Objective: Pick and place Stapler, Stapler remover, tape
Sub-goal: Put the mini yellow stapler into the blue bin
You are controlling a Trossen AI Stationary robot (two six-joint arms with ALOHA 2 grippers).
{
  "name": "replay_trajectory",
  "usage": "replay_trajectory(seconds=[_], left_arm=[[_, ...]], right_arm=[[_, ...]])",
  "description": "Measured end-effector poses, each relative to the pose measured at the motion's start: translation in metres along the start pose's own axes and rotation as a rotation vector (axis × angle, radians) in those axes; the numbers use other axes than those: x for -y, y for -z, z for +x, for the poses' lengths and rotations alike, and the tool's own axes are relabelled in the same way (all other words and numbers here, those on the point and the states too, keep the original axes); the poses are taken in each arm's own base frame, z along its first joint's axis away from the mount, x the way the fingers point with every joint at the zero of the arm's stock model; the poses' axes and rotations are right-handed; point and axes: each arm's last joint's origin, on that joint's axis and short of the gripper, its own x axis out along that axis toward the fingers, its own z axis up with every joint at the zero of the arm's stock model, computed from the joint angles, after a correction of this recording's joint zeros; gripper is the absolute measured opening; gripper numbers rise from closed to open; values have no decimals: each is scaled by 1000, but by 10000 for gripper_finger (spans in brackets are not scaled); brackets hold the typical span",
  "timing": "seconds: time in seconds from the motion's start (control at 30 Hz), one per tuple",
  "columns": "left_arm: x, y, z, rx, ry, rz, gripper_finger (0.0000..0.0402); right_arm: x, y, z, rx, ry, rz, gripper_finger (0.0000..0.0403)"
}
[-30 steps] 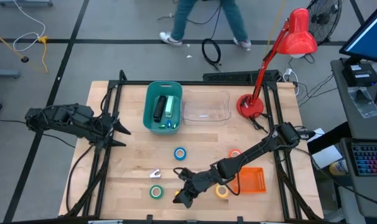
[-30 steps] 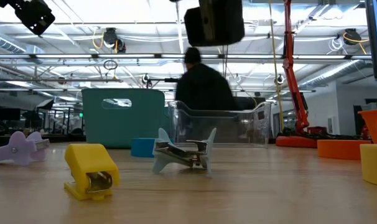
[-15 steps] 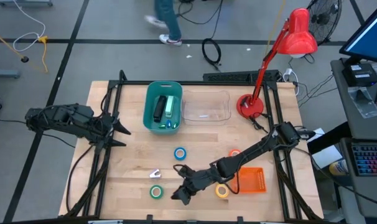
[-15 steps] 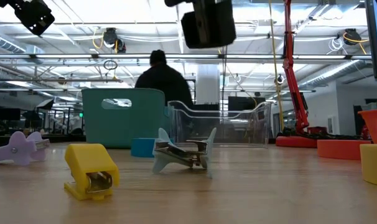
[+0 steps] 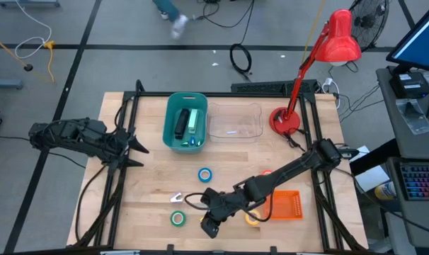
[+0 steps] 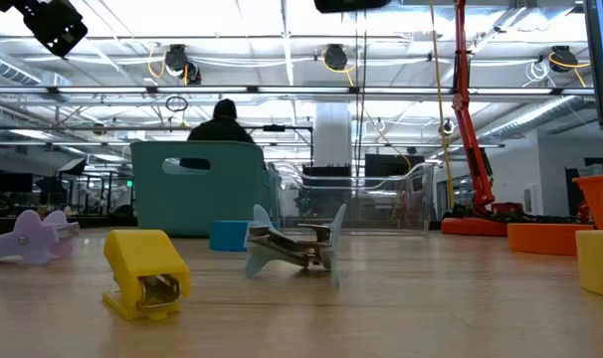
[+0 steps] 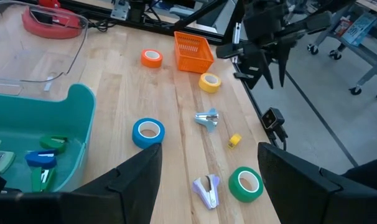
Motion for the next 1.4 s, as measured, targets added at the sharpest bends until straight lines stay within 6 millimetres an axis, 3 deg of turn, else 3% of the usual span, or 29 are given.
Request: replay_trajectory(seconds=[0.1,0.3,0.43,1.2,1.4], left_arm=[[0,0,0,1,-1,2,267],[0,0,0,0,-1,5,267],[0,0,0,0,-2,6,267],[-1,3,0,-27,-10,-4,267],[-1,3,0,-27,-10,-4,267]], right_arm=[[4,1,9,-4,5,10,49],[25,10,52,-96,5,65,37],[34,14,65,-124,16,90,36],[39,6,64,-91,50,156,38],[40,4,64,-85,51,194,83]])
